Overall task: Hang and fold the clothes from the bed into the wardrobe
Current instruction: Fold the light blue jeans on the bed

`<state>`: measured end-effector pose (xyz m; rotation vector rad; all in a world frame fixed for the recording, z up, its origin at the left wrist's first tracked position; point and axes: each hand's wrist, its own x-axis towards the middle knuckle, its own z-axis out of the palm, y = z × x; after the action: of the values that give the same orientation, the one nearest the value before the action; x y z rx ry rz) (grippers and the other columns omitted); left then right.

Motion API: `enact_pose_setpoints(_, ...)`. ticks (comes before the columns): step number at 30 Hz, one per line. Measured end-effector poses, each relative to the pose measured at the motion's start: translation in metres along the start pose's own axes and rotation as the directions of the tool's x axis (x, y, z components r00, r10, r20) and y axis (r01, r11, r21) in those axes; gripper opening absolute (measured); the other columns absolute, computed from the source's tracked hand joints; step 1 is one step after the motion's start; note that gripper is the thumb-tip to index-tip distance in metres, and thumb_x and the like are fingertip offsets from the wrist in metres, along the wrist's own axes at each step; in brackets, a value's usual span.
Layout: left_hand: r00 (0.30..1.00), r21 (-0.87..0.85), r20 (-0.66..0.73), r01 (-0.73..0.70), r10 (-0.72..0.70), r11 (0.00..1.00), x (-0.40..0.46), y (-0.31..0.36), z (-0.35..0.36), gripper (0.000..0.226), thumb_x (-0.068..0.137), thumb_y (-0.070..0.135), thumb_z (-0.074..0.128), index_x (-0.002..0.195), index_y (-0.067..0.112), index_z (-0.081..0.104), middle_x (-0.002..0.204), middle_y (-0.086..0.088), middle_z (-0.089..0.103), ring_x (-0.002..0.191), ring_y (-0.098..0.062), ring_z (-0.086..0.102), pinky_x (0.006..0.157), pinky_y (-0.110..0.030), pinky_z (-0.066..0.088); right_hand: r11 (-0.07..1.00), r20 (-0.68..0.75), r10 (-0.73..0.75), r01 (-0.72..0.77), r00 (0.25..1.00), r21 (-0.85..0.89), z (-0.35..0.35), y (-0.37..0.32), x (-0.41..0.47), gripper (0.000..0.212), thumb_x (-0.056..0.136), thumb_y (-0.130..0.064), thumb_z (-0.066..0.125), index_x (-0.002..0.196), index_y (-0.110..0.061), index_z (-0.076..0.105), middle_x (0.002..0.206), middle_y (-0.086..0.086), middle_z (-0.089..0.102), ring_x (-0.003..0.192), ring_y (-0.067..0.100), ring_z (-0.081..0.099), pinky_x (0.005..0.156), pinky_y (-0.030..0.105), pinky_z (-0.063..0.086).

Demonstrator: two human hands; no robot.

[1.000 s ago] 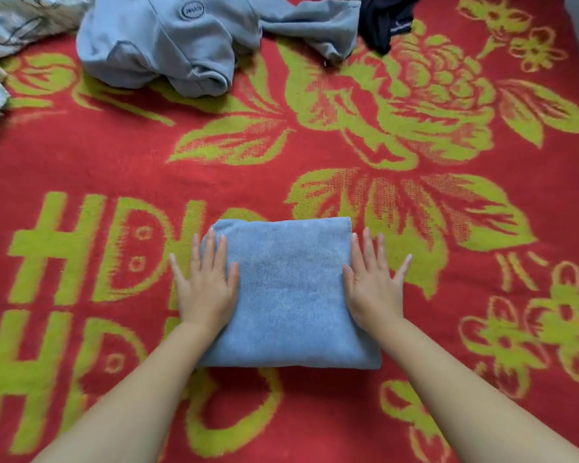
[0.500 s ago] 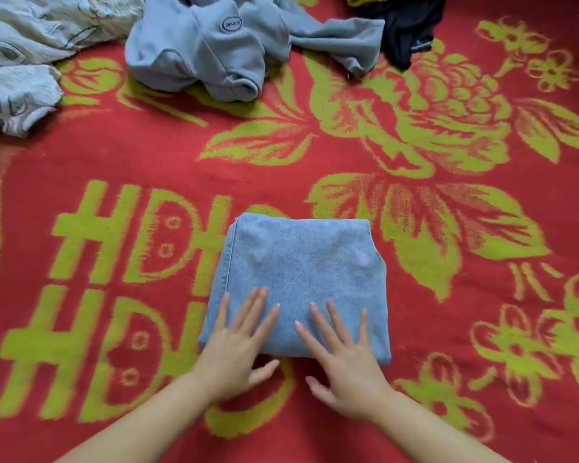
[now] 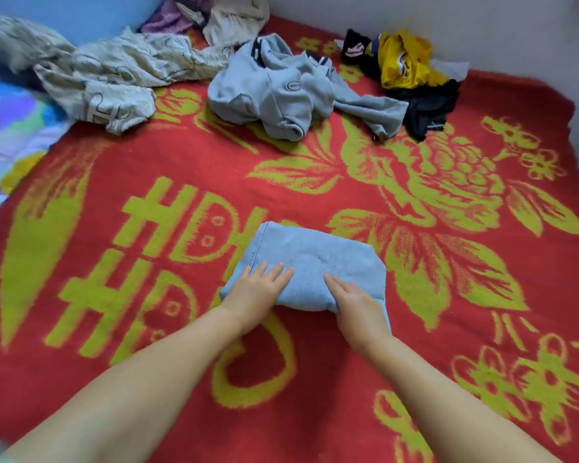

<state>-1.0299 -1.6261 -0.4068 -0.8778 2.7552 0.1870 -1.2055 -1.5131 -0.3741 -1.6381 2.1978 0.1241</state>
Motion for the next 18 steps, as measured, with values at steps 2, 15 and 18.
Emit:
enact_pose_setpoints(2, 0.996, 0.029, -0.089, 0.028, -0.025, 0.999, -0.016, -0.006, -0.026, 0.061, 0.096, 0.006, 0.03, 0.152, 0.018, 0.01, 0.157, -0.003, 0.022, 0.139, -0.025, 0.028, 0.109, -0.045, 0.029, 0.998, -0.03, -0.055, 0.054, 0.998, -0.023, -0.029, -0.013, -0.004, 0.068, 0.092, 0.002, 0.04, 0.152, -0.025, 0.022, 0.154, -0.008, 0.032, 0.136, 0.021, 0.037, 0.101, 0.034, 0.041)
enact_pose_setpoints(15, 0.795, 0.003, -0.194, 0.587, -0.575, 0.81, -0.374, -0.061, -0.132, 0.059, 0.081, 0.002, 0.039, 0.139, 0.011, 0.048, 0.135, -0.009, 0.057, 0.117, -0.032, 0.059, 0.089, -0.042, 0.052, 0.692, 0.053, -0.697, 0.69, 0.715, -0.212, -0.102, -0.279, -0.117, 0.078, 0.084, 0.007, 0.043, 0.152, -0.02, 0.017, 0.15, -0.003, 0.033, 0.128, 0.035, 0.04, 0.09, 0.042, 0.046)
enact_pose_setpoints(18, 0.699, -0.011, -0.094, 0.711, -0.709, 0.703, -0.45, -0.059, -0.129, 0.066, 0.09, 0.011, 0.051, 0.151, 0.016, 0.024, 0.153, -0.004, 0.034, 0.135, -0.029, 0.04, 0.106, -0.043, 0.038, 0.587, 0.103, -0.779, 0.777, 0.619, -0.228, -0.091, -0.338, -0.152, 0.072, 0.09, -0.001, 0.044, 0.153, -0.021, 0.016, 0.154, -0.004, 0.03, 0.134, 0.027, 0.037, 0.101, 0.038, 0.042)
